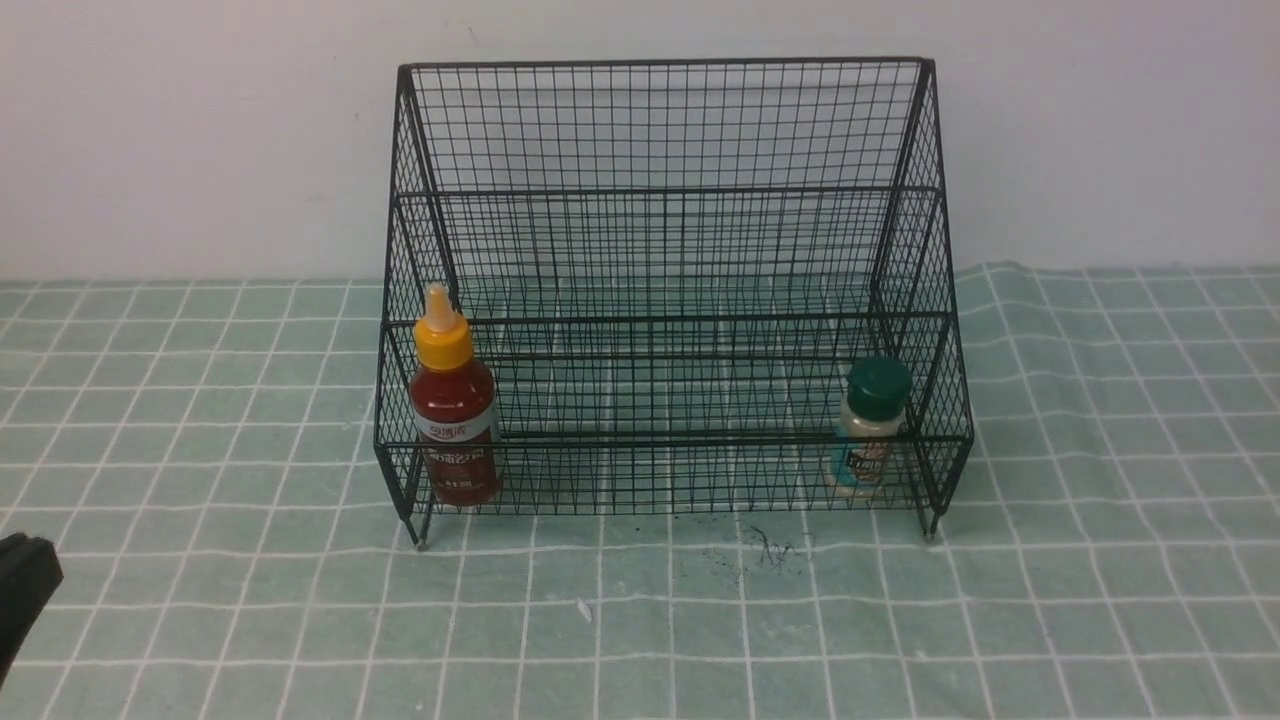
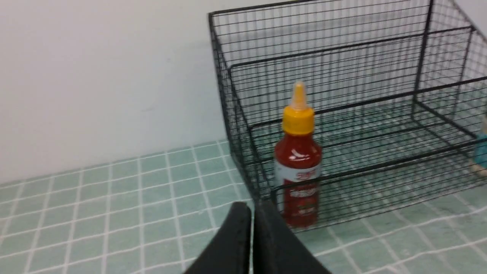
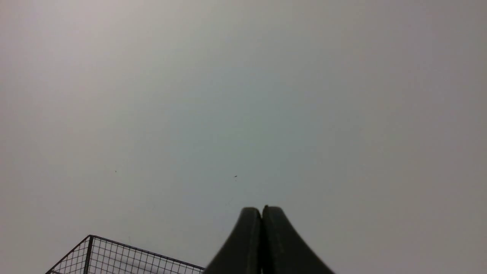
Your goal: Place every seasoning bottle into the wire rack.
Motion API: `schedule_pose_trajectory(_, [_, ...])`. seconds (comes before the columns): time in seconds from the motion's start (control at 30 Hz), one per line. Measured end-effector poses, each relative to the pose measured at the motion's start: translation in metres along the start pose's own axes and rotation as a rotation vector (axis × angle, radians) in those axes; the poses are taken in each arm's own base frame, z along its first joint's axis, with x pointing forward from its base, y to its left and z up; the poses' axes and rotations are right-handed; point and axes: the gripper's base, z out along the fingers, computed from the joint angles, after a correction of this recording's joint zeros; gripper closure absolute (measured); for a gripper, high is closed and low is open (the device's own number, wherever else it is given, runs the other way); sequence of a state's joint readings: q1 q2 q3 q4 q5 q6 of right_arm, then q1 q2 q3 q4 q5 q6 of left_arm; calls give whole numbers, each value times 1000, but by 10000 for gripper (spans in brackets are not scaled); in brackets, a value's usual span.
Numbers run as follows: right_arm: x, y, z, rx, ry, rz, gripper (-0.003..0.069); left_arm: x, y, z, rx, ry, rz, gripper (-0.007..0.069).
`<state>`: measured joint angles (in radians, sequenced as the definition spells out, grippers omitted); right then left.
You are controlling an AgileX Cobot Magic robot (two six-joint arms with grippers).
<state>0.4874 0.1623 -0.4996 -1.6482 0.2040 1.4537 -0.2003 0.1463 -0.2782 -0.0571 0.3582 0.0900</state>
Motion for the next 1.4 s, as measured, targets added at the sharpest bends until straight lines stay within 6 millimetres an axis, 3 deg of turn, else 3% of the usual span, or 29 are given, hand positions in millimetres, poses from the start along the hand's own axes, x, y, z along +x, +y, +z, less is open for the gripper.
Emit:
schedule_pose_trajectory(0.17, [0,1,0,-11,-1,-1,673,56,3,2,-96,32,46,631])
schedule_pose_trajectory(0.33, [0,2,-1,-24,-5,-3,673,92,2,9,-91,143,41,631])
schedule_pose_trajectory(1.4, [1,5,-1,-54,-1,37,673,95,1,9,-85,172,38,631])
